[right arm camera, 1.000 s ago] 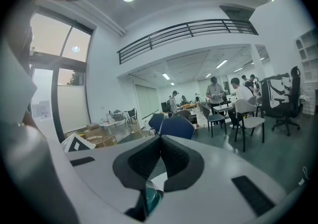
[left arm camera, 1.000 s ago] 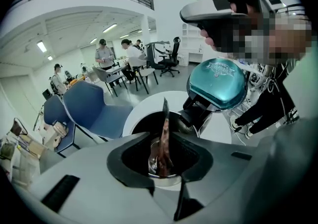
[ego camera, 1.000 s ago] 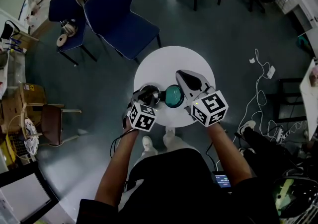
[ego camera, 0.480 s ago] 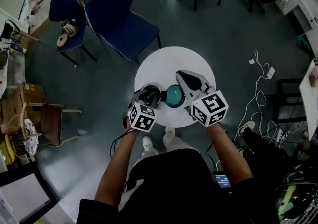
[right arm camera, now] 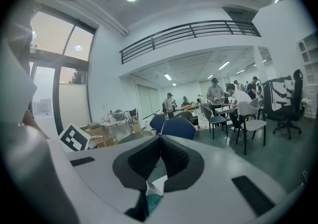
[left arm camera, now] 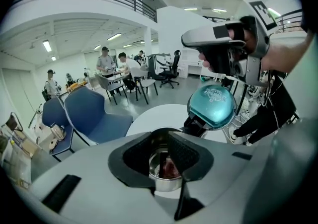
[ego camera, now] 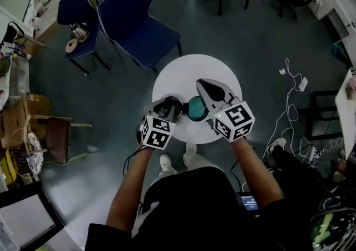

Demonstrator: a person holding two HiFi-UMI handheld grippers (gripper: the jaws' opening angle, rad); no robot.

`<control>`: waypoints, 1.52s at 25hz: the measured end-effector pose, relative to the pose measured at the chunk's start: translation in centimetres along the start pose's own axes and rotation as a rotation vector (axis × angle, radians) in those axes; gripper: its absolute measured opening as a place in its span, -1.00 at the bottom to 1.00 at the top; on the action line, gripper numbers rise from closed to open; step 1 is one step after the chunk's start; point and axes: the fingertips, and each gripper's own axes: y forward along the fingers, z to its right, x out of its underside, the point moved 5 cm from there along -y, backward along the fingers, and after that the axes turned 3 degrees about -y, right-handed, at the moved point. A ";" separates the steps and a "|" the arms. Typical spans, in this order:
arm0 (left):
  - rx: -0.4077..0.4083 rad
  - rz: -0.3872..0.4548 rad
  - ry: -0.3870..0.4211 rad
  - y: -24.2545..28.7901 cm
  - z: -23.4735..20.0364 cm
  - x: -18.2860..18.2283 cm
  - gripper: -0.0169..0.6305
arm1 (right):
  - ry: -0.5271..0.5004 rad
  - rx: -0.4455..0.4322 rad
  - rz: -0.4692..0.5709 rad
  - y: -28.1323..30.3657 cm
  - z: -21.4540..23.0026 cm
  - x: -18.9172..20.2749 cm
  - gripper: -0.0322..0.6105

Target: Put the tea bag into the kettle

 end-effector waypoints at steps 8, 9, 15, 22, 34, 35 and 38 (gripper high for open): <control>0.006 0.094 -0.015 -3.4 -0.3 -1.6 -0.75 | -0.015 0.004 0.016 -0.3 -2.0 -1.2 -0.84; 0.007 0.111 -0.014 -4.1 -0.3 -1.8 -0.76 | -0.018 0.004 0.018 -0.4 -2.4 -1.4 -0.84; -0.008 0.214 0.002 -8.5 -0.6 -3.4 -0.84 | -0.038 0.000 0.039 -1.0 -5.1 -2.9 -0.84; -0.016 0.306 0.001 -12.7 -1.1 -3.9 -0.89 | -0.067 0.006 0.062 -1.5 -8.2 -4.0 -0.84; -0.040 0.510 0.024 -21.2 -1.8 -4.9 -0.90 | -0.101 0.043 0.109 -3.4 -14.1 -6.2 -0.84; -0.038 0.520 0.027 -21.9 -1.8 -4.8 -0.90 | -0.105 0.046 0.114 -3.6 -14.8 -6.4 -0.84; -0.031 0.550 0.036 -24.2 -2.0 -4.0 -0.90 | -0.118 0.056 0.126 -4.0 -17.0 -6.8 -0.84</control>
